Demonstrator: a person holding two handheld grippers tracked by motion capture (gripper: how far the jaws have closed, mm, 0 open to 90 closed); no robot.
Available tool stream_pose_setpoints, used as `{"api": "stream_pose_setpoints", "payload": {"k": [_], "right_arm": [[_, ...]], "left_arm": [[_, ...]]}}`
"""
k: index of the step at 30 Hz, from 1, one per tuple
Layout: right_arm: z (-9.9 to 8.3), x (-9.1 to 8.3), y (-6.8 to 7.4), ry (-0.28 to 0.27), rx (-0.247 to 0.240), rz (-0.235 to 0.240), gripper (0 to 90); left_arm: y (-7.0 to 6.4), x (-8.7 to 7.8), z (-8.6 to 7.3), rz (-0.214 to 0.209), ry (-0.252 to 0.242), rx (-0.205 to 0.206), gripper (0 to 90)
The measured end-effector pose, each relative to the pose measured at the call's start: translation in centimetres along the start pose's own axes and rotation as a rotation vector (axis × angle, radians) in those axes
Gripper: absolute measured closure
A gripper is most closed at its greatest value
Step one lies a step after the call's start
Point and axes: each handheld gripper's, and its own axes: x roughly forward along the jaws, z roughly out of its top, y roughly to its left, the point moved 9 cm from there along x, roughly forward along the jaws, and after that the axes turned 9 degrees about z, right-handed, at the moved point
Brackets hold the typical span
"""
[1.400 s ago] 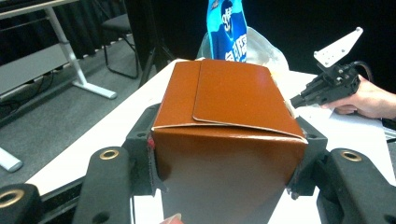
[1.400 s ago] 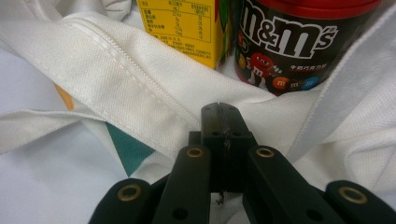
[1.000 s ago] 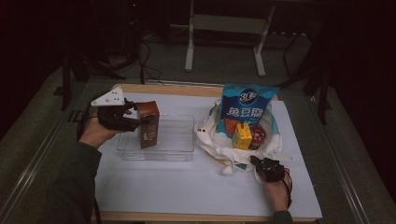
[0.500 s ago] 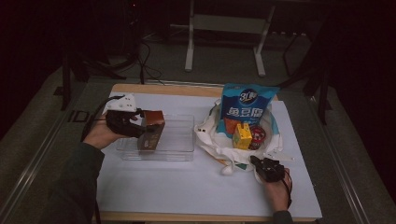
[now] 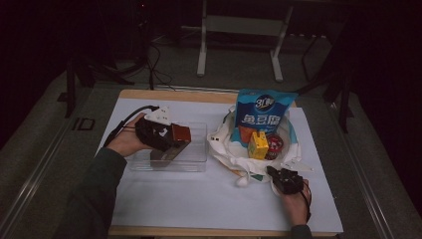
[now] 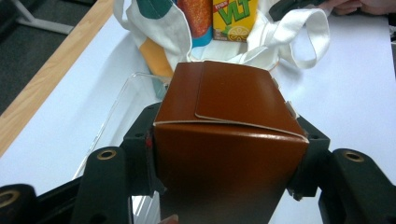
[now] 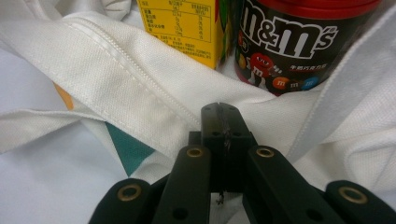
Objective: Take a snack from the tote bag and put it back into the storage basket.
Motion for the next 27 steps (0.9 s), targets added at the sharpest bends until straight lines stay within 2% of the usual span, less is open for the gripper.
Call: {"api": "stream_pose_setpoints", "payload": {"k": [4, 10, 14, 27], "right_arm": [[0.0, 0.0, 0.0, 0.0, 0.002, 0.001, 90.0], [0.0, 0.0, 0.0, 0.0, 0.003, 0.002, 90.0], [0.0, 0.0, 0.0, 0.001, 0.002, 0.002, 90.0], [0.0, 0.0, 0.0, 0.0, 0.002, 0.003, 90.0]], "left_arm": [[-0.3, 1.1, 0.5, -0.017, 0.015, -0.002, 40.7], [-0.9, 2.5, 1.1, -0.05, 0.056, 0.031, 40.2], [-1.2, 3.3, 1.3, -0.064, 0.068, 0.035, 39.7], [-1.9, 4.7, 0.9, -0.113, 0.094, 0.01, 39.0]]}}
